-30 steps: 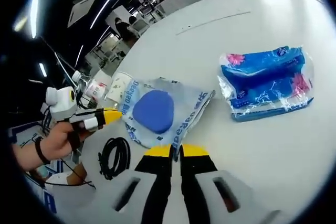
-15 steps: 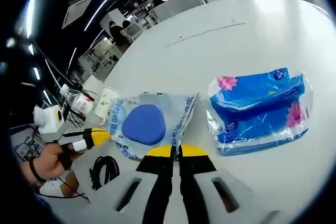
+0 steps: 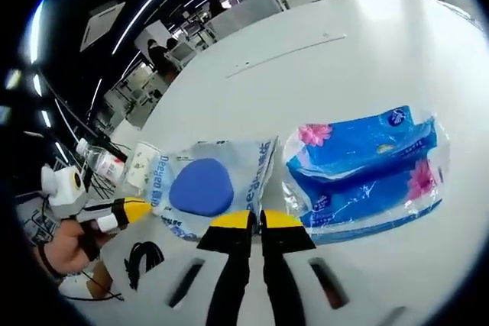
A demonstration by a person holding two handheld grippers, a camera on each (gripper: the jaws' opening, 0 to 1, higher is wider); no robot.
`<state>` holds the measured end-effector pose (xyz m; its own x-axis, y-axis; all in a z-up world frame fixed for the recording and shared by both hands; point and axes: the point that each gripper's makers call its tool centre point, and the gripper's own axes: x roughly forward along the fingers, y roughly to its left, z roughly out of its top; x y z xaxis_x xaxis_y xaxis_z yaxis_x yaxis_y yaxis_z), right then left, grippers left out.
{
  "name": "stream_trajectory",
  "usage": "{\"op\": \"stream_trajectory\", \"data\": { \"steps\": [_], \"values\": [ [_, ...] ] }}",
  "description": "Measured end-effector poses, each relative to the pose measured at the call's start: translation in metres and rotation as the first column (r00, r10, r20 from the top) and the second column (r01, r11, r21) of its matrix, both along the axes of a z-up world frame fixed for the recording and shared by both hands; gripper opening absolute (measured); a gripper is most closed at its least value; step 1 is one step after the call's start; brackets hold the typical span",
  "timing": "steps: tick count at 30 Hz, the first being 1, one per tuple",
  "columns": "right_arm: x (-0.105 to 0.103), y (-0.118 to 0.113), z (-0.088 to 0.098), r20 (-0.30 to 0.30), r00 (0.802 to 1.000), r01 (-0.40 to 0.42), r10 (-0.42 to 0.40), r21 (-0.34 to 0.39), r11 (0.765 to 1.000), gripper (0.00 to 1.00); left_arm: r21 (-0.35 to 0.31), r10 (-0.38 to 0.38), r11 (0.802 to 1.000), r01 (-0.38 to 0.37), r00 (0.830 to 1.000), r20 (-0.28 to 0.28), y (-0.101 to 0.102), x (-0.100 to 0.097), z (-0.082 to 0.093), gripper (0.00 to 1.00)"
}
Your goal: Arrange the tabletop items into an orderly group along one side of the table until the central work area is clear of visible clutter.
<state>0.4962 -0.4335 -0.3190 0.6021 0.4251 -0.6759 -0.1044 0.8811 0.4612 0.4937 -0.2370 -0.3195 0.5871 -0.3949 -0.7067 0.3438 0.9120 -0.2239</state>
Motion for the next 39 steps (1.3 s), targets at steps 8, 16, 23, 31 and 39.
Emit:
{"op": "stream_trajectory", "data": {
  "steps": [8, 16, 23, 31, 39],
  "values": [
    [0.0, -0.001, 0.002, 0.009, 1.0, 0.011, -0.011, 0.003, 1.0, 0.04, -0.002, 0.003, 1.0, -0.003, 1.0, -0.004, 0.005, -0.001, 0.0, 0.04],
    [-0.001, 0.0, 0.01, 0.017, 1.0, 0.003, -0.003, -0.005, 1.0, 0.06, -0.008, 0.009, 1.0, -0.009, 1.0, -0.004, 0.014, -0.003, 0.006, 0.08],
    [-0.005, -0.004, 0.016, 0.024, 1.0, 0.002, -0.002, -0.019, 1.0, 0.07, -0.01, 0.007, 1.0, -0.007, 1.0, 0.013, 0.019, -0.011, 0.016, 0.1],
    [-0.009, -0.006, 0.027, 0.043, 0.999, -0.008, 0.009, -0.038, 0.999, 0.07, -0.025, 0.018, 1.0, -0.017, 0.999, 0.034, 0.027, -0.02, 0.027, 0.11],
    [-0.018, -0.005, 0.033, 0.056, 0.998, -0.012, 0.014, -0.042, 0.999, 0.07, -0.033, 0.034, 0.999, -0.032, 0.998, 0.049, 0.039, -0.032, 0.034, 0.11]
  ]
}}
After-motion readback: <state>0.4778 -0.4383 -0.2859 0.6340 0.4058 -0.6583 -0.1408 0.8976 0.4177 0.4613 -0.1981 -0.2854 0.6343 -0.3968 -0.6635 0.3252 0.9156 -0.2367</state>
